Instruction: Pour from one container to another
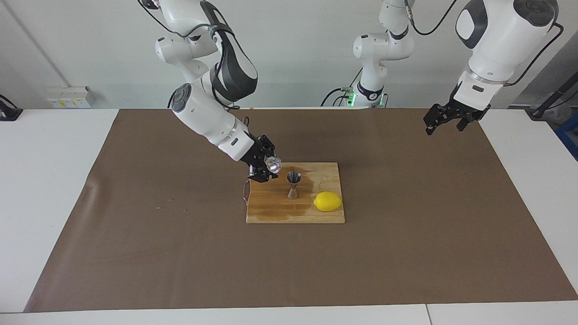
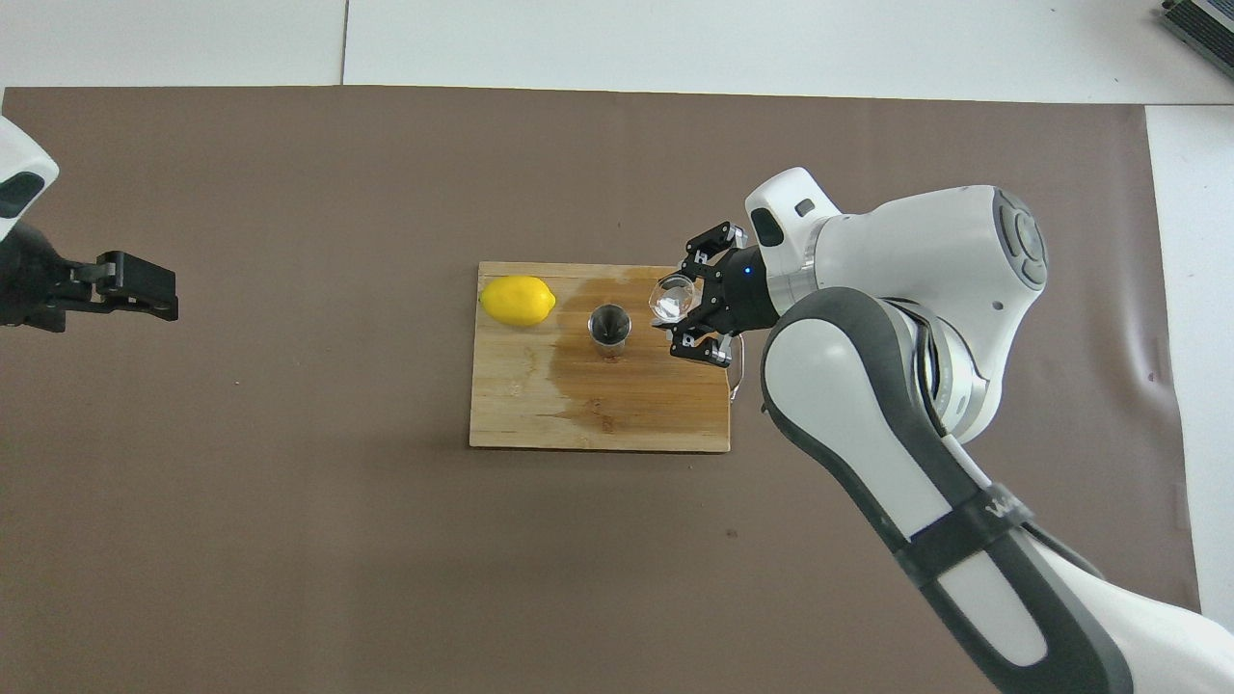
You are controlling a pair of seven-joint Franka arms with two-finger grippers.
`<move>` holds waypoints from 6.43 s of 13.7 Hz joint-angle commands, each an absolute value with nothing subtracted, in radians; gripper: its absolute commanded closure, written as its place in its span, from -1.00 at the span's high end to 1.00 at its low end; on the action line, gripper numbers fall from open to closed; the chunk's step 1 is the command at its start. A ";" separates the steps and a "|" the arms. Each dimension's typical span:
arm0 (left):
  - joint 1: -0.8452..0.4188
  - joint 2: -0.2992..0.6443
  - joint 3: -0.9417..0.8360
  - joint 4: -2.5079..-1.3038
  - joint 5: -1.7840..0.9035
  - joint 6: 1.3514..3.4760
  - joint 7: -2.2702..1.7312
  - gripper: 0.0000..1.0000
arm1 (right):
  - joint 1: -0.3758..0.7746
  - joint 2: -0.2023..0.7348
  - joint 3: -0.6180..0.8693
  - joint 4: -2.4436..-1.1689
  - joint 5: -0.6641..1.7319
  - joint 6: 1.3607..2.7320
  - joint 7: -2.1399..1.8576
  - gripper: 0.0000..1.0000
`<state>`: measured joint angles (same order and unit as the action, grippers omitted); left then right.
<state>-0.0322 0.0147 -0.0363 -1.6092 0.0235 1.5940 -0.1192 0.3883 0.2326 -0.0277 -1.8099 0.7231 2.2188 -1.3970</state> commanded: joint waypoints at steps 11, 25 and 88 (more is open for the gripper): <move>-0.029 -0.017 -0.038 -1.646 0.038 1.598 -0.130 1.00 | 0.446 0.310 -0.025 -1.720 0.569 2.207 -1.261 -0.73; -0.029 -0.017 -0.038 -1.646 0.038 1.600 -0.130 1.00 | 0.483 0.344 -0.023 -1.651 0.341 2.140 -1.063 -0.72; -0.029 -0.017 -0.038 -1.646 0.038 1.600 -0.130 1.00 | 0.540 0.465 -0.014 -1.437 0.135 1.979 -0.796 -0.85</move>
